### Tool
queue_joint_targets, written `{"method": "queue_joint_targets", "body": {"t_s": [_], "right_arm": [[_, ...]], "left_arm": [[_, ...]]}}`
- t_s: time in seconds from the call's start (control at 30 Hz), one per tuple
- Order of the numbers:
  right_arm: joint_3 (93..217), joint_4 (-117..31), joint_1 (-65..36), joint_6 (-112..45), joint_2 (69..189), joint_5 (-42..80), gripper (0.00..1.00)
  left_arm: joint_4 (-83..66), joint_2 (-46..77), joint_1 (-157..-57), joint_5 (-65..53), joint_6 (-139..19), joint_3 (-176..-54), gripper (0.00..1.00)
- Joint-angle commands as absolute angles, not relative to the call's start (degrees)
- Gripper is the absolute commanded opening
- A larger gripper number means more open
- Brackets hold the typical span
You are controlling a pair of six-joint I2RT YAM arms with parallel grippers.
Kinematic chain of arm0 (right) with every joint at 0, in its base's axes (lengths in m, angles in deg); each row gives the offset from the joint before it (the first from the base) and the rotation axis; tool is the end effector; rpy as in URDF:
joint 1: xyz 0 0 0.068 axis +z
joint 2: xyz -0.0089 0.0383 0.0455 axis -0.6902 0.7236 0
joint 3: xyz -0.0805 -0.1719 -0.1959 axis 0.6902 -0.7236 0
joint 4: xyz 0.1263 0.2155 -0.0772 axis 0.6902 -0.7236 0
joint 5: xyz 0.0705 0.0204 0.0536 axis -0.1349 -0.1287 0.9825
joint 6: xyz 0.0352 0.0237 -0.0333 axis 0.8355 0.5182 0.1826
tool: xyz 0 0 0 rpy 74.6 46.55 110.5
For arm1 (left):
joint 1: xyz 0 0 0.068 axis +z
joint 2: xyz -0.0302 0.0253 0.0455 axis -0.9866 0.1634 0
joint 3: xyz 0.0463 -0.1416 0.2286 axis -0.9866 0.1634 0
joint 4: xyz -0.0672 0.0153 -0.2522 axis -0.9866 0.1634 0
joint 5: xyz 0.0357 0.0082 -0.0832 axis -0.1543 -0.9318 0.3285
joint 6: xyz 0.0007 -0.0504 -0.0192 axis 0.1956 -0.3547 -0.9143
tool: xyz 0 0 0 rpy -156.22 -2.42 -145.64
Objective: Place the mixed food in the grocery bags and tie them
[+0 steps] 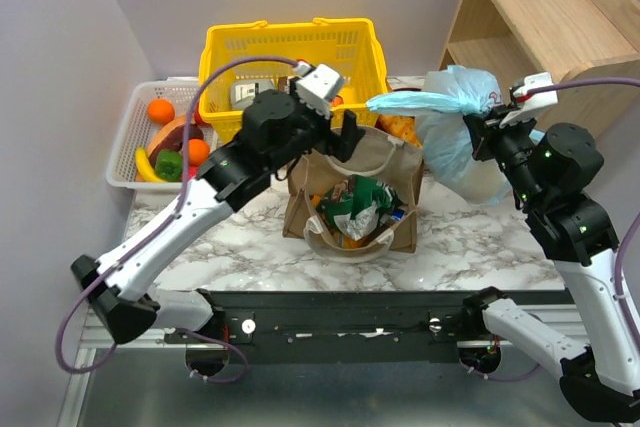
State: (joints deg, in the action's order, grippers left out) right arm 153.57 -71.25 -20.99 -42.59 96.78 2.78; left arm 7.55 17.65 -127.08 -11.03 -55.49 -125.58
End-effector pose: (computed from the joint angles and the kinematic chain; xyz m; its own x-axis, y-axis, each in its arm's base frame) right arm 0.1418 0.0532 0.4639 -0.0498 -0.0652 -0.9966 -0.2411 0.9691 -0.0513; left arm 0.2121 -0.2265 0.4361 -0.2016 0.0282 -0.9791 0.7458 0.6523 -0.1347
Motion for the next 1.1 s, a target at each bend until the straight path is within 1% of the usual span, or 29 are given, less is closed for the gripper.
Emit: {"method": "queue_joint_targets", "body": {"t_s": [0.0, 0.1, 0.17, 0.23, 0.37, 0.47, 0.53, 0.57, 0.6, 0.63, 0.67, 0.7, 0.8, 0.87, 0.9, 0.97, 1.0, 1.07], "right_arm": [[157.2, -63.3, -20.9, -44.3, 96.8, 10.4, 0.01], [159.3, -62.1, -21.0, -46.4, 97.7, 14.5, 0.01], [161.0, -61.9, -21.0, -47.2, 98.5, 17.5, 0.01], [161.7, -61.1, -21.0, -47.0, 99.5, 21.5, 0.01], [162.3, -58.7, -21.0, -45.0, 101.4, 28.9, 0.01], [162.5, -56.9, -21.0, -43.0, 102.5, 33.2, 0.01], [162.5, -55.8, -20.9, -41.6, 102.8, 36.1, 0.01], [162.3, -55.1, -20.9, -41.0, 103.0, 37.0, 0.01], [161.9, -53.5, -20.7, -40.4, 103.2, 38.1, 0.01], [161.1, -52.7, -20.4, -38.5, 103.3, 39.7, 0.01], [160.7, -51.7, -20.4, -37.8, 103.7, 40.5, 0.01], [160.2, -50.0, -19.6, -36.5, 104.0, 41.2, 0.01], [158.7, -47.6, -17.0, -34.9, 105.9, 43.3, 0.01], [157.0, -46.7, -15.6, -34.2, 107.4, 44.9, 0.01], [156.2, -46.2, -14.0, -33.6, 108.7, 45.2, 0.01], [152.9, -46.1, -12.4, -33.3, 110.1, 45.2, 0.01], [151.5, -45.8, -11.3, -32.8, 110.8, 45.6, 0.01], [149.1, -45.6, -10.7, -31.6, 112.9, 47.5, 0.01]], "left_arm": [[19.5, 11.8, -125.3, -30.2, -57.4, -123.6, 0.99], [25.9, 8.0, -123.7, -29.8, -60.2, -121.5, 0.99], [27.6, 5.5, -123.2, -24.8, -63.1, -119.8, 0.99], [27.0, 3.6, -122.9, -18.9, -65.3, -116.1, 0.99], [23.5, 3.0, -120.1, -11.6, -68.8, -111.1, 0.99], [21.8, 3.7, -119.4, -10.6, -69.2, -109.5, 0.99], [20.9, 4.7, -118.7, -10.3, -68.9, -108.3, 0.95], [20.5, 5.2, -118.6, -10.2, -68.8, -108.1, 0.91], [20.5, 5.7, -118.2, -11.6, -68.4, -107.6, 0.75], [20.4, 6.1, -118.1, -12.9, -68.3, -107.4, 0.67], [20.2, 6.1, -118.1, -14.1, -68.2, -107.1, 0.51], [19.9, 5.8, -118.1, -18.3, -68.6, -106.4, 0.44], [17.7, 2.6, -117.8, -20.9, -69.0, -103.9, 0.23], [16.8, 0.3, -117.2, -21.7, -69.4, -103.0, 0.21], [16.9, -0.1, -116.8, -21.7, -69.4, -102.4, 0.16], [17.2, -0.7, -116.1, -21.4, -69.9, -101.7, 0.13], [16.9, -0.9, -116.0, -21.2, -70.1, -100.8, 0.09], [15.8, -1.4, -115.7, -20.5, -70.8, -99.7, 0.08]]}}
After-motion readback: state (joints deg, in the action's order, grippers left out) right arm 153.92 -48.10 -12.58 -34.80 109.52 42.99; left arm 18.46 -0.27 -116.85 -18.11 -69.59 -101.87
